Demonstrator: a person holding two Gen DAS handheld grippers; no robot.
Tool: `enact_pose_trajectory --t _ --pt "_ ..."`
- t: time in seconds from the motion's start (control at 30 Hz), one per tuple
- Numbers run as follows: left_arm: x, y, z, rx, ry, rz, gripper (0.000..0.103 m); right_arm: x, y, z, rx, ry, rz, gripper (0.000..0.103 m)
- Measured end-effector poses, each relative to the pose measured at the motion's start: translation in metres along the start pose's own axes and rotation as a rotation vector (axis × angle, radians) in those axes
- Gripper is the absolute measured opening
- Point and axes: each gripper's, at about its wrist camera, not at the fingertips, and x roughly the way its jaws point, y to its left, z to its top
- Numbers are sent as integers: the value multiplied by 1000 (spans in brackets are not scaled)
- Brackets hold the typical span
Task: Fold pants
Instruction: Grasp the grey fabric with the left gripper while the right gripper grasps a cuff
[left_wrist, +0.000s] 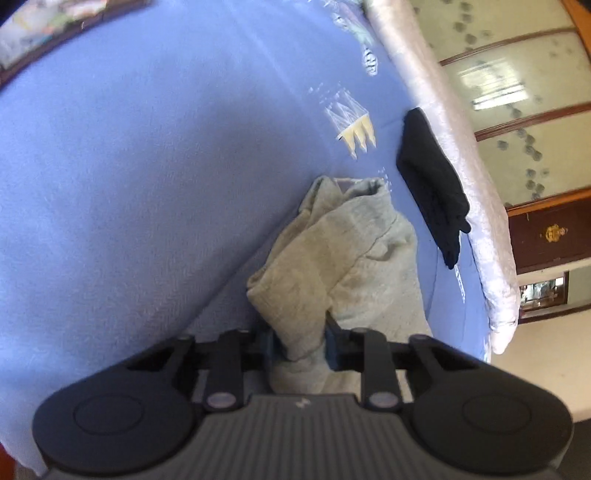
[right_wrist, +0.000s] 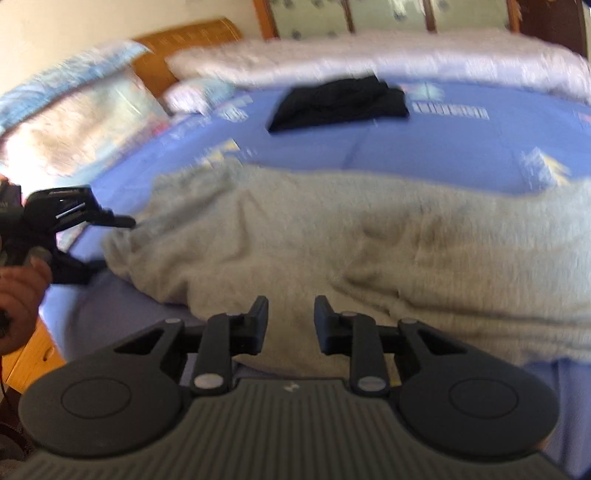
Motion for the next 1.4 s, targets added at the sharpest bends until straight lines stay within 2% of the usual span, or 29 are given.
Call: enact_pose_trajectory --t 0.07,0.13,0.27,0.37,0.4,0.43,0.6,0.67,0.7,0.73,0.8,0.87,0.93,1.0,1.1,1.17,1.23,1.33,1.4 --pt "-8 -12 -3 51 -23 -22 20 -4 3 3 -20 -18 15 30" --pt "-19 -29 -4 113 -44 -40 20 -12 19 10 -123 -73 25 32" --pt "-35 -62 -10 213 -55 -70 20 -16 65 25 -344 -122 123 41" --pt "-41 -90 -22 324 -34 -54 20 -6 105 31 -503 -138 175 60" --pt "-41 -98 -26 358 -29 -48 20 0 117 34 -551 -150 168 73" --pt "-42 -104 -29 384 -28 -47 20 8 128 36 -589 -165 153 76" --pt "-42 -128 -32 432 -27 -84 20 56 163 52 -705 -208 78 73" --pt "-45 -132 -32 439 -39 -86 23 73 170 55 -706 -238 16 42" --pt "-49 -133 -33 443 -53 -85 27 79 169 59 -670 -233 -1 14" --pt "-53 -134 -31 440 -55 -109 28 82 166 67 -610 -213 11 13" --pt "-67 -127 -27 406 -69 -214 28 82 153 82 -462 -192 28 12" --pt "-80 -123 -24 386 -115 -259 32 77 135 95 -350 -194 17 12" --pt "-85 -123 -23 382 -135 -248 33 62 106 109 -203 -214 14 12" --pt "-78 -125 -26 381 -118 -233 33 39 70 119 -34 -263 11 12" --pt "-52 -132 -37 386 -41 -216 33 -6 11 115 167 -363 -51 12" --pt "-26 -141 -52 409 37 -204 33 -37 -29 98 291 -415 -119 12" --pt "5 -154 -73 459 126 -176 33 -60 -60 73 360 -442 -192 12" --pt "54 -174 -111 543 243 -115 35 -73 -88 35 399 -416 -308 17" --pt "80 -183 -130 587 296 -72 37 -75 -114 12 466 -346 -313 20"
